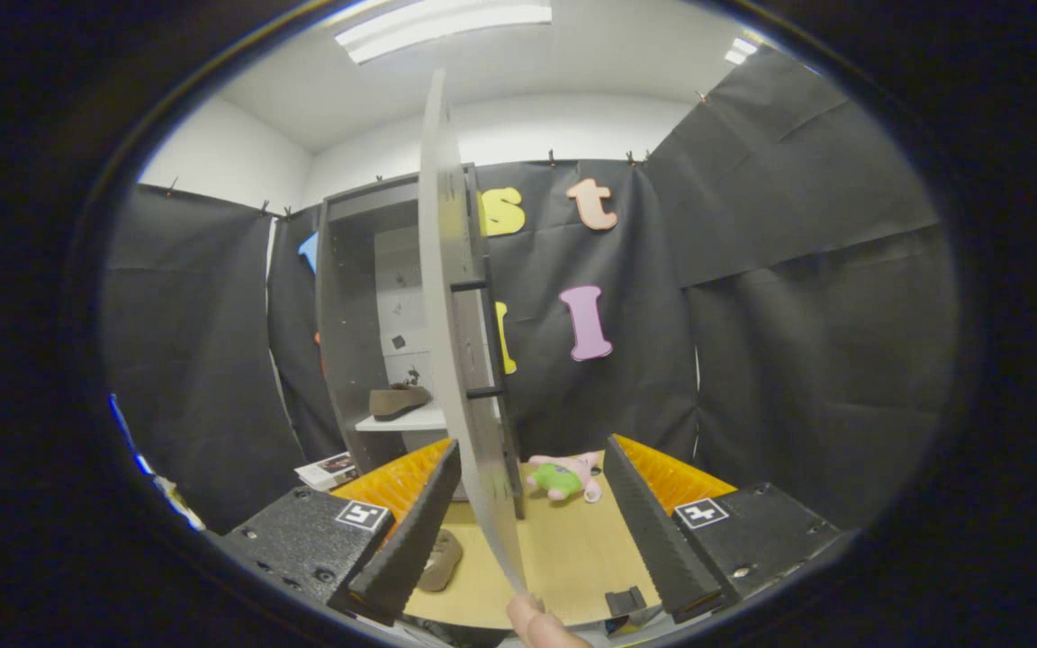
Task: Open the shoe cabinet door, grab the shoes and put them into the shoe cabinet, then close the shoe cabinet door.
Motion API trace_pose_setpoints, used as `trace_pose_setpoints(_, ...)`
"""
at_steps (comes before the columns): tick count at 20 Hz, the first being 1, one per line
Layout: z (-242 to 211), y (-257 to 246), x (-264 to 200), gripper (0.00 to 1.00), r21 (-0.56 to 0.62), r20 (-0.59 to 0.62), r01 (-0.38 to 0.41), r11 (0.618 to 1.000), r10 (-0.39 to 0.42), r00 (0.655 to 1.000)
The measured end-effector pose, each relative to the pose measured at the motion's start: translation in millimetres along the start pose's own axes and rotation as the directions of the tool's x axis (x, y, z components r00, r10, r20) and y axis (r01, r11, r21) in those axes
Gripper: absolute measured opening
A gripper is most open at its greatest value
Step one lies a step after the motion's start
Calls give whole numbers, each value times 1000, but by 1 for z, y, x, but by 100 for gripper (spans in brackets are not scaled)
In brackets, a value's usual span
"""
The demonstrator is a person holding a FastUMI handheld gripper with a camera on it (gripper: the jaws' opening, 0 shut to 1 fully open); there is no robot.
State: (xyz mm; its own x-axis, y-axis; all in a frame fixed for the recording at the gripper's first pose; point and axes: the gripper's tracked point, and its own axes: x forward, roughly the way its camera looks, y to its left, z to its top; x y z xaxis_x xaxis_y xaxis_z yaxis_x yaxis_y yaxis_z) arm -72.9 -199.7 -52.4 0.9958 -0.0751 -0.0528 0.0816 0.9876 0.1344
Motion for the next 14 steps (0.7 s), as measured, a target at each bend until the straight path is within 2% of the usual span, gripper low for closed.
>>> trace_pose_setpoints(5,-34,53,7,100,-12,-8,36,999,-36,999)
trace_pose_setpoints(9,-67,94,16,100,58,-25,6,998,-4,1000)
trace_pose_setpoints(11,-84,111,25,100,38,-28,1,999,1,1000)
trace_pose_setpoints(14,-116,127,45,100,-17,-56,34,999,-35,998)
